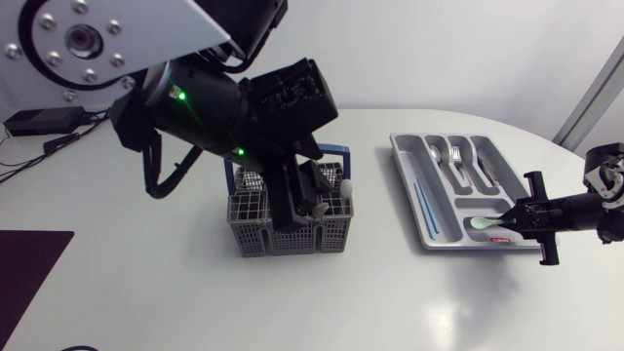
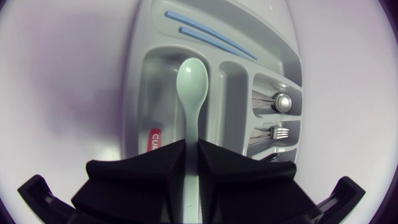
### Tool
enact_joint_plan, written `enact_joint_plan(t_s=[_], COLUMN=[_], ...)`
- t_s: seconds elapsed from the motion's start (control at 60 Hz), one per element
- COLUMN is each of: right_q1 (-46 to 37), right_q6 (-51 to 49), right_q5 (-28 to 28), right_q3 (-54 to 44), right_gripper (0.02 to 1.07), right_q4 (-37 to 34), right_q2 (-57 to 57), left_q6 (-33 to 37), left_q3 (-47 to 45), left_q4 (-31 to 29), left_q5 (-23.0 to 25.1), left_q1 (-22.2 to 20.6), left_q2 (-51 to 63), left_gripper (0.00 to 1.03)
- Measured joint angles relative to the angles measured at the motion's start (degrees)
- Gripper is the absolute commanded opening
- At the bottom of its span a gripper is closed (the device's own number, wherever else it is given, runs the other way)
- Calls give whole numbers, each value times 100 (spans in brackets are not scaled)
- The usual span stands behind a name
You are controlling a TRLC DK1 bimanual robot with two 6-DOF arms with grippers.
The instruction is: Unload the cutlery basket into the drawer organizer.
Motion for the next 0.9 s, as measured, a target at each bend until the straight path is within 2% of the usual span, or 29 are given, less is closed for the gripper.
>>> enact_joint_plan(t_s=[0.35,0.433,0.517,0.583,0.733,0.817,0.9], right_q1=[-2,-2,-2,-2,-2,0,79], right_q6=[-22,-22,-17,2,179,385,835], right_q5=[81,118,122,122,87,-37,-146], right_q3=[-151,-151,-151,-151,-173,-173,-109], right_gripper=[9,23,53,66,83,88,89], right_q4=[-50,20,63,85,-9,-313,-960], right_q2=[-122,-31,0,-2,-214,-605,-1082], left_q6=[0,0,0,0,-26,-48,-114], left_q3=[-59,-59,-59,-61,-63,-127,-262], left_q4=[28,37,46,46,48,63,63], left_q5=[0,-2,0,0,-2,-2,-2], left_q1=[-2,-2,-2,-2,-7,-28,-70], left_q2=[-2,-2,-2,-2,-4,-50,-157], left_gripper=[80,81,81,81,81,81,81])
